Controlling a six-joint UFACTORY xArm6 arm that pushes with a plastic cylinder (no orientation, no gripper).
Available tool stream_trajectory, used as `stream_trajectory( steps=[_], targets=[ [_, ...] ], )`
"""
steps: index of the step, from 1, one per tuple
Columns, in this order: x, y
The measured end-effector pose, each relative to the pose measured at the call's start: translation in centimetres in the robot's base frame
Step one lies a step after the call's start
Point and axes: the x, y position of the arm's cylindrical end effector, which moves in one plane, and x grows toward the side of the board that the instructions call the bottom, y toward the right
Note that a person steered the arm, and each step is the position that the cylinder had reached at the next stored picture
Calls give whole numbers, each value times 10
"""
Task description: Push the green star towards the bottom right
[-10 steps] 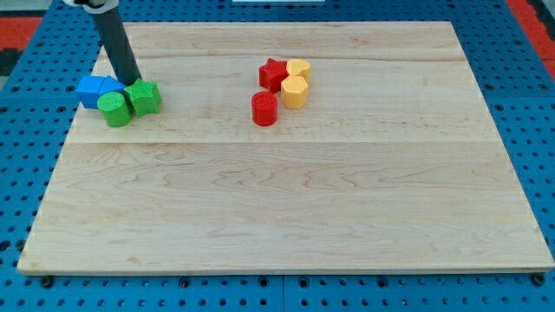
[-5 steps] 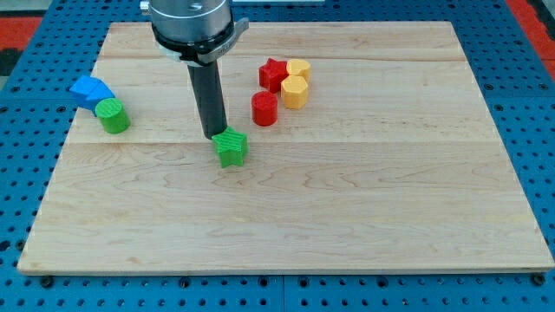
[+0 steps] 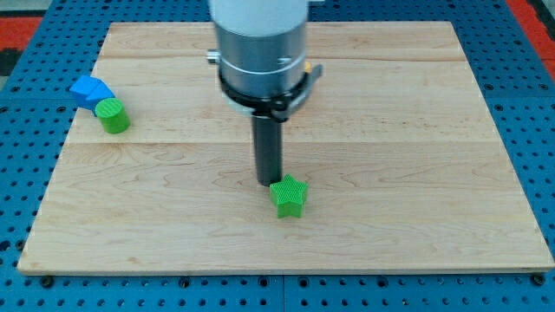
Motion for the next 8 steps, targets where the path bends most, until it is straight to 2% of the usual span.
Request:
stream_trajectory(
  steps=[1, 2, 3, 4, 6, 7, 8],
  targets=[
    [6, 10],
    [31, 30],
    [34, 25],
    [40, -22],
    [47, -4],
    [73, -24],
    [71, 14]
  ],
)
